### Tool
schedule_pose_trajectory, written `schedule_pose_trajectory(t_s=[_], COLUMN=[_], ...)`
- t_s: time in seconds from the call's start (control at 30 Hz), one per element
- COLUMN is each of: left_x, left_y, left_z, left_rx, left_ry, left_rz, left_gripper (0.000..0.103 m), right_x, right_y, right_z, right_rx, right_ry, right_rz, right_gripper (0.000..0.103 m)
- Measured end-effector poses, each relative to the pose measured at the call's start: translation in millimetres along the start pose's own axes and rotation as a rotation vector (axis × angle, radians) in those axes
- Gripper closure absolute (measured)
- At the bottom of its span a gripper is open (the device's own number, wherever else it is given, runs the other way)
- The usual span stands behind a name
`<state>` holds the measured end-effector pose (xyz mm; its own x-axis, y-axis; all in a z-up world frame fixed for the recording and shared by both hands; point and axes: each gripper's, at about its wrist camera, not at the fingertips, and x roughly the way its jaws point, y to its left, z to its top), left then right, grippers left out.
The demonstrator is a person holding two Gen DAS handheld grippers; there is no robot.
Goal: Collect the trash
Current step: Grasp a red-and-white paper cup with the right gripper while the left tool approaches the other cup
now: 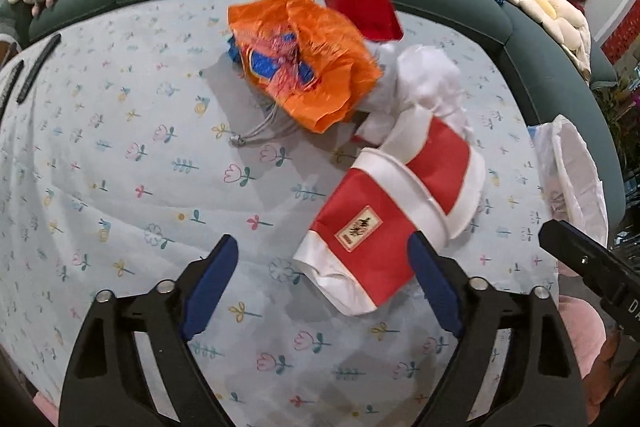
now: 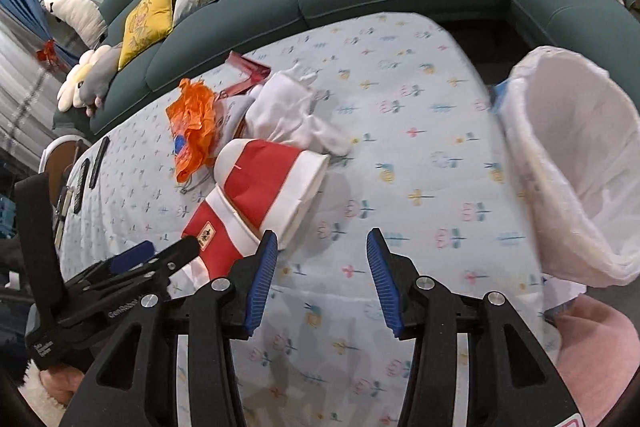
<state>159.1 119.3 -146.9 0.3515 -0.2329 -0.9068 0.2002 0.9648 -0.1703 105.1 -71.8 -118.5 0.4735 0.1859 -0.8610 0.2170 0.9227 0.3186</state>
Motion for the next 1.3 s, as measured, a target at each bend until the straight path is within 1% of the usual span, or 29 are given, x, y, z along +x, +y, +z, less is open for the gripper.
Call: schedule_pose_trajectory(t_s=[0.03,0.07,0.1,0.17,0.3,0.37,0.43,0.47,0.53,0.63,0.67,0.73,0.77,0.8,0.87,0.9,0.97,1.0,1.07,1.17,1.3], left_x=[5,8,11,16,22,23,23,24,24,23,23,23,23,22,22,20,16,12,6,-4,-9], left_y=[3,5,7,9,14,16,16,16,14,11,10,8,7,7,6,6,7,7,5,-4,-31], left_z=[1,1,1,2,2,2,3,3,2,0,0,-1,-1,-2,-1,-1,0,0,0,-1,-4], left_rx=[-0.004,-0.007,-0.012,-0.020,-0.043,-0.051,-0.056,-0.054,-0.044,-0.034,-0.033,-0.029,-0.031,-0.036,-0.045,-0.054,-0.073,-0.093,-0.118,-0.142,-0.122], left_ry=[0.014,0.020,0.026,0.040,0.050,0.050,0.051,0.051,0.053,0.052,0.052,0.053,0.054,0.055,0.053,0.047,0.039,0.029,0.016,-0.010,-0.012], left_rz=[-0.016,-0.026,-0.036,-0.066,-0.132,-0.161,-0.179,-0.185,-0.198,-0.200,-0.195,-0.181,-0.173,-0.161,-0.138,-0.132,-0.119,-0.113,-0.101,-0.099,-0.118], left_gripper=[0.031,0.034,0.035,0.042,0.049,0.057,0.058,0.062,0.065,0.067,0.067,0.066,0.066,0.066,0.054,0.052,0.044,0.043,0.034,0.027,0.026], right_x=[5,9,14,24,41,47,52,56,61,69,70,72,72,72,68,65,58,52,42,33,21], right_y=[2,4,6,10,14,14,14,14,12,9,8,8,9,10,15,17,21,22,19,10,-7], right_z=[1,2,3,4,6,7,9,10,11,13,13,14,15,15,16,17,17,17,17,18,11], right_rx=[0.002,0.005,0.009,0.021,0.037,0.050,0.061,0.068,0.083,0.107,0.108,0.119,0.119,0.116,0.098,0.089,0.069,0.059,0.057,0.065,0.090], right_ry=[0.008,0.013,0.020,0.034,0.060,0.070,0.078,0.084,0.091,0.108,0.111,0.113,0.115,0.115,0.099,0.091,0.067,0.049,0.022,0.016,0.015], right_rz=[0.005,0.012,0.022,0.042,0.082,0.103,0.122,0.126,0.132,0.154,0.157,0.178,0.188,0.196,0.198,0.201,0.192,0.187,0.184,0.186,0.190], right_gripper=[0.057,0.057,0.057,0.057,0.057,0.058,0.059,0.059,0.059,0.064,0.068,0.074,0.082,0.085,0.087,0.090,0.092,0.094,0.096,0.097,0.097])
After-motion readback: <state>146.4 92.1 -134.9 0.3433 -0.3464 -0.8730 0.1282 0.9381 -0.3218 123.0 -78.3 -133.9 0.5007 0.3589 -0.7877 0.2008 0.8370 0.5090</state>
